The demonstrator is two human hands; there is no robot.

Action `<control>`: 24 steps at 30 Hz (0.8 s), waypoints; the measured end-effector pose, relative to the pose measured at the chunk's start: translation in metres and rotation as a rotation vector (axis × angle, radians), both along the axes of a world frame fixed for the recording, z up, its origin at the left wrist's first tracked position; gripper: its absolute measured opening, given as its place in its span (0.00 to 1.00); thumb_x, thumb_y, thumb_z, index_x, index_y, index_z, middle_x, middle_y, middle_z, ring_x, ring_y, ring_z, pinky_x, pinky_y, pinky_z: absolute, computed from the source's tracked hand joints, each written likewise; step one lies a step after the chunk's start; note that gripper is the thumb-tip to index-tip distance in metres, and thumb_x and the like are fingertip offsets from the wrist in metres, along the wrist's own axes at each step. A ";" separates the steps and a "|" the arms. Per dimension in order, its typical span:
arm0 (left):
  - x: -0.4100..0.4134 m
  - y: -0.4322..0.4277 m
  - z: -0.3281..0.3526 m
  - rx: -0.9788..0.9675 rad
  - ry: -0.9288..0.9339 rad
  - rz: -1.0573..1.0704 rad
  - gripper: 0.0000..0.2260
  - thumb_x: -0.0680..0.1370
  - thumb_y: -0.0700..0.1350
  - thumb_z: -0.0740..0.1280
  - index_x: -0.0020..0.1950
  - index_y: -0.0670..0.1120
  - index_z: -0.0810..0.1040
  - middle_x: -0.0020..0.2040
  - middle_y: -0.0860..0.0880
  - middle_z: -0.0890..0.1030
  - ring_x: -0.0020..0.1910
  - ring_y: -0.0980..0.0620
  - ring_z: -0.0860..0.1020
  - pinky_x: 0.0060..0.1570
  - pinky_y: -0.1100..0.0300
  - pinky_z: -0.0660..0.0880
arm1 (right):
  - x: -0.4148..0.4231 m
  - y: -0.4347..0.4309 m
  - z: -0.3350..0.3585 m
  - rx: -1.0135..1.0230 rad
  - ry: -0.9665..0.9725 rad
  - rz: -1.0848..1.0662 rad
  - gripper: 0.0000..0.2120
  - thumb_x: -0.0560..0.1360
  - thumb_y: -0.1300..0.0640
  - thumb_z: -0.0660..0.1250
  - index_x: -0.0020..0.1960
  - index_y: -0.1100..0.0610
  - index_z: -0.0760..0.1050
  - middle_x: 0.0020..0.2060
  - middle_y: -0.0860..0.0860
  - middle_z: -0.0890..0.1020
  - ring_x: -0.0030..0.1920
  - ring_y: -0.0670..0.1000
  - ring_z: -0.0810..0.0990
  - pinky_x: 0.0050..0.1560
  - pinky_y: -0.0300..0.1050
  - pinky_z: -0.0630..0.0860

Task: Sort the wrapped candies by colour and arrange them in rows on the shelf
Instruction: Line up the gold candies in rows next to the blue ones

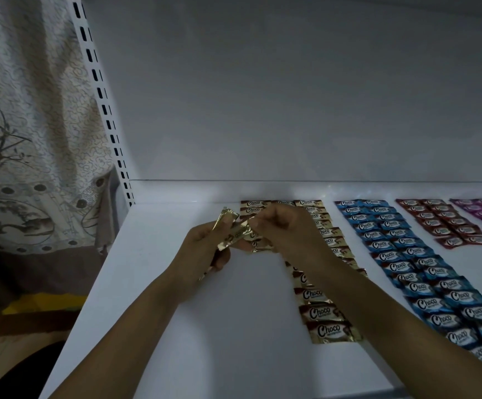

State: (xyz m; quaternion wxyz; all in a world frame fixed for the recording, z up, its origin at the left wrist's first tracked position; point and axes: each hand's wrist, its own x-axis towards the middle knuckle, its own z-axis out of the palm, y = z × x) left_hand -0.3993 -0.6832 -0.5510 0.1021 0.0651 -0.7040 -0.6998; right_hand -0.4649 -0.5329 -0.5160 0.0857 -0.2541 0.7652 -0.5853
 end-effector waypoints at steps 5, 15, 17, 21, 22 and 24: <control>-0.001 -0.003 0.002 0.129 -0.024 0.008 0.16 0.79 0.54 0.60 0.51 0.45 0.82 0.40 0.46 0.84 0.23 0.55 0.65 0.25 0.64 0.62 | -0.007 0.007 -0.004 0.015 0.001 0.004 0.02 0.74 0.60 0.69 0.43 0.56 0.78 0.35 0.51 0.79 0.30 0.42 0.77 0.29 0.32 0.71; -0.001 -0.005 -0.002 0.155 0.011 0.003 0.10 0.79 0.40 0.63 0.48 0.50 0.84 0.37 0.47 0.81 0.24 0.55 0.65 0.23 0.65 0.62 | -0.005 0.014 -0.009 0.107 0.326 0.106 0.10 0.69 0.66 0.73 0.45 0.53 0.80 0.42 0.44 0.82 0.42 0.41 0.80 0.41 0.31 0.74; -0.004 -0.005 -0.005 0.090 0.020 0.022 0.12 0.77 0.36 0.66 0.46 0.52 0.85 0.32 0.45 0.74 0.24 0.55 0.65 0.23 0.65 0.62 | -0.005 0.016 -0.009 0.124 0.285 0.110 0.10 0.70 0.63 0.73 0.48 0.51 0.80 0.43 0.43 0.81 0.43 0.40 0.80 0.41 0.32 0.75; -0.003 -0.002 -0.007 0.001 0.077 0.028 0.10 0.75 0.35 0.69 0.48 0.50 0.84 0.26 0.51 0.69 0.23 0.56 0.63 0.23 0.66 0.60 | -0.004 0.015 -0.011 0.047 0.065 0.030 0.11 0.73 0.62 0.70 0.51 0.48 0.76 0.43 0.45 0.84 0.43 0.46 0.83 0.44 0.41 0.79; -0.003 -0.002 -0.007 -0.003 0.092 0.041 0.10 0.75 0.35 0.69 0.47 0.50 0.84 0.25 0.52 0.68 0.24 0.56 0.63 0.23 0.67 0.61 | -0.003 0.016 -0.011 0.005 0.000 0.030 0.10 0.73 0.64 0.70 0.50 0.51 0.77 0.40 0.48 0.84 0.41 0.48 0.84 0.43 0.42 0.79; -0.002 -0.001 -0.006 -0.002 0.113 0.063 0.11 0.76 0.36 0.67 0.47 0.51 0.84 0.26 0.51 0.68 0.23 0.56 0.64 0.23 0.67 0.61 | -0.001 0.016 -0.010 -0.075 -0.084 0.041 0.07 0.73 0.66 0.69 0.49 0.57 0.77 0.36 0.50 0.84 0.38 0.49 0.84 0.40 0.40 0.79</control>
